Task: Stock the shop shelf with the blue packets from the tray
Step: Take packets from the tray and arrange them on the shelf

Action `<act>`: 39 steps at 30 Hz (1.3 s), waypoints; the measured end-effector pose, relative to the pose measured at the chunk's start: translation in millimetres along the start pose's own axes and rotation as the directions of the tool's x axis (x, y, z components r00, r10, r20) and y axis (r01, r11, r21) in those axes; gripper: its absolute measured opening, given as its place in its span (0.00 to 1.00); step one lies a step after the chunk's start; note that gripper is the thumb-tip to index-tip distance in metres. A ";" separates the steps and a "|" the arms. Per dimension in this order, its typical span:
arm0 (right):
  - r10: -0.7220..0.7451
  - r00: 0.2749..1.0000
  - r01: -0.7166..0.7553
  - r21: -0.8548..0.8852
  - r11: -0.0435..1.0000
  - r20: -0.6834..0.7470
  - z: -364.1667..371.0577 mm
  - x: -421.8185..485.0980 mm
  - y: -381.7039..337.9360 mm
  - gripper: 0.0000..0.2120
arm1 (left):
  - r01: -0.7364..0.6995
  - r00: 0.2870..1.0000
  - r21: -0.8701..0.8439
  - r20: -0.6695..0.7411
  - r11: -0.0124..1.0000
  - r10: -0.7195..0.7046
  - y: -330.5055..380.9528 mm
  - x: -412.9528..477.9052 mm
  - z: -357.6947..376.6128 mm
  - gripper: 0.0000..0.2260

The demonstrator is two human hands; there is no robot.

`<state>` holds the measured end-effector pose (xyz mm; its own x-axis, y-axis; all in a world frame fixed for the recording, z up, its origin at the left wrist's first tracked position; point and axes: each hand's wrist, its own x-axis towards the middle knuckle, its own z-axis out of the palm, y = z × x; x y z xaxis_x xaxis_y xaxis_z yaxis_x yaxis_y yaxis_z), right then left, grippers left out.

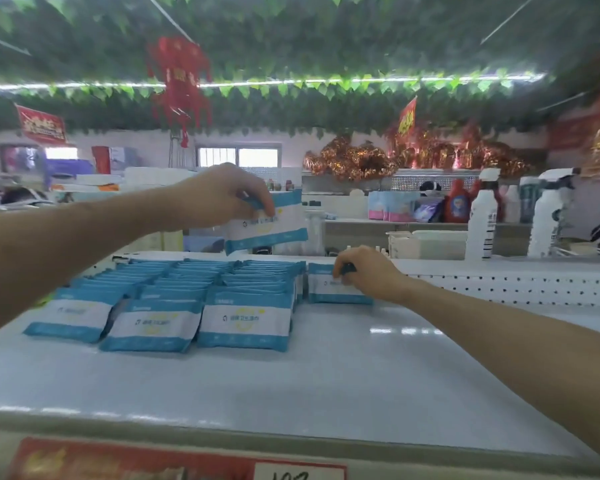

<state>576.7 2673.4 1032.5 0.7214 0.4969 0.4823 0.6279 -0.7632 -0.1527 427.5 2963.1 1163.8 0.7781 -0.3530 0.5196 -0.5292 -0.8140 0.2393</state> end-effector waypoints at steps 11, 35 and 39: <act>-0.032 0.994 0.013 -0.174 0.985 -0.108 14.9 8.2 6.6 0.06 | -0.003 1.000 -0.140 -0.010 0.990 0.001 19.0 53.9 52.7 0.12; 0.187 0.944 -0.197 -0.009 0.980 -0.271 -101.7 -55.1 43.4 0.11 | 0.036 0.960 0.031 0.276 0.999 -0.043 -7.6 109.3 191.8 0.12; 0.133 0.964 -0.142 -0.024 0.990 -0.231 -97.4 -52.3 13.3 0.09 | 0.009 0.972 0.162 0.229 0.987 -0.047 -2.8 109.8 188.6 0.12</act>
<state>518.8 2597.1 1089.3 0.7113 0.2821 0.6438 0.5115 -0.8360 -0.1988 578.2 2839.6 1065.5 0.8588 -0.4106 0.3063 -0.4600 -0.8813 0.1081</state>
